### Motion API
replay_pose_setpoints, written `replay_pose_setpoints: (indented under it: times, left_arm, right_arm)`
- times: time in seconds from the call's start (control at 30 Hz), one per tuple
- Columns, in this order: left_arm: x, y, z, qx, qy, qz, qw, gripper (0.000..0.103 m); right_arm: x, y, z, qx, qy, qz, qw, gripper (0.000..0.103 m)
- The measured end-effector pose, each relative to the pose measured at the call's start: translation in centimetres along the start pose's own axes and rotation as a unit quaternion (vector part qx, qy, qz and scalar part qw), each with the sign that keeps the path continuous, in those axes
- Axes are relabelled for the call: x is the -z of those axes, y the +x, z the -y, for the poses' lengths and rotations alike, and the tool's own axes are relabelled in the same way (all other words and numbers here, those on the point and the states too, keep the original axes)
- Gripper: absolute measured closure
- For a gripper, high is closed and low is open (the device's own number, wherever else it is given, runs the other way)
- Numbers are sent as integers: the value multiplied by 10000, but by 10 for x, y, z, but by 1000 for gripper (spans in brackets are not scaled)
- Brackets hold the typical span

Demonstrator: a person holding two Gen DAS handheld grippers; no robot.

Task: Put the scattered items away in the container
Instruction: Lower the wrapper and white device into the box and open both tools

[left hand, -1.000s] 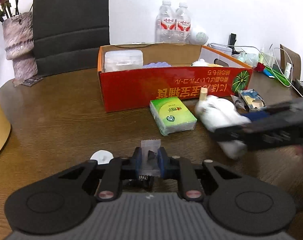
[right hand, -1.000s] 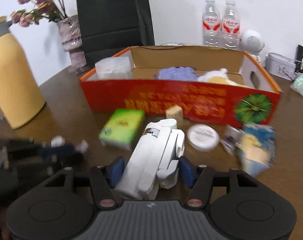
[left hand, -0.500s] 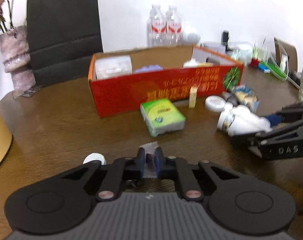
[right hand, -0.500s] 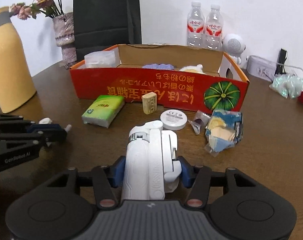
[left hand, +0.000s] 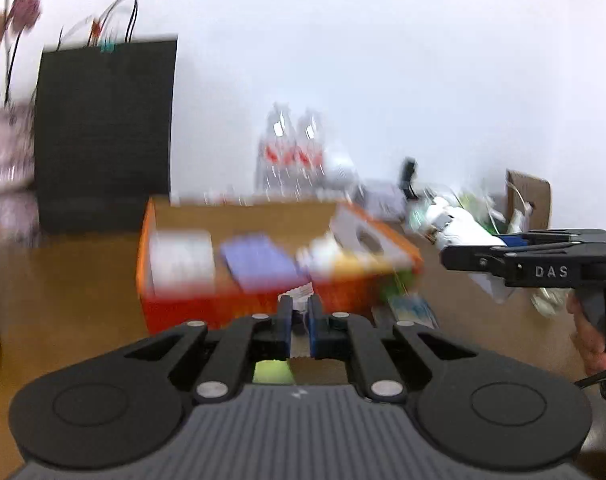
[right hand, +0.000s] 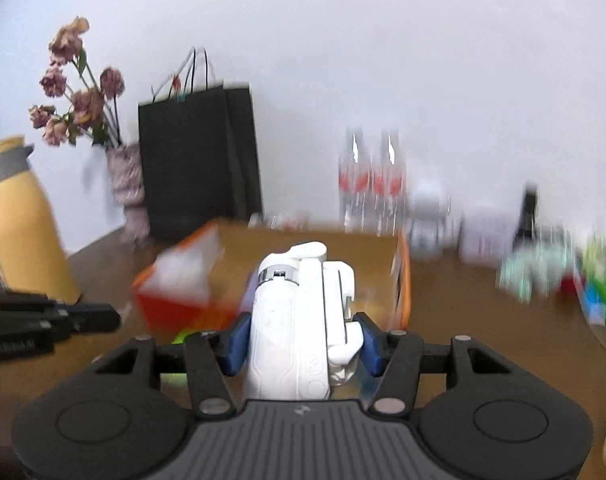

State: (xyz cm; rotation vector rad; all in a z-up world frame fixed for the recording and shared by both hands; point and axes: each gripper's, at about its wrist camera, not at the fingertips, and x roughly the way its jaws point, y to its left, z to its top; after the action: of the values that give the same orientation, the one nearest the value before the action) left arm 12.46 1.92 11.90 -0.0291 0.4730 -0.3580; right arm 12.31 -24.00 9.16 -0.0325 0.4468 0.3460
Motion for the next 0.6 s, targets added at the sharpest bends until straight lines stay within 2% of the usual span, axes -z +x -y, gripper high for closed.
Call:
replay_pose_setpoints:
  times: [0.1,0.23,0.37,0.43,0.5,0.53,0.6]
  left_arm:
    - [-53,51,-26,-114,-354,-329,9988,95]
    - [-94,135,-65,-632,-562,-904,9923,95]
    - [-93,193,-96,-972,-631,-1373,9837,95]
    - [-88,209,-106,-1049,-657,-1522,9806,95]
    - [-82,221,-105,-964,-617,-1710,9786,95]
    - [-80,225,-105,-887,-506,-1841,9776,94]
    - [-78,230,-103,-972,-396,-1901,9761,93]
  right_arm:
    - [-48,44,17,151,19,-128,9998,50]
    - [-91,126,33,394,37,-850,9956,50]
    - [-93,190,47,217,457,-1559,9865,50]
    - [-86,217,46,452,262,-1830,9817,50]
    - [-76,234,45,659,101,-2016,9772,50]
    - [-71,242,46,736,74,-2104,9748,49]
    - [-65,248,50,771,172,-2191,9725,52]
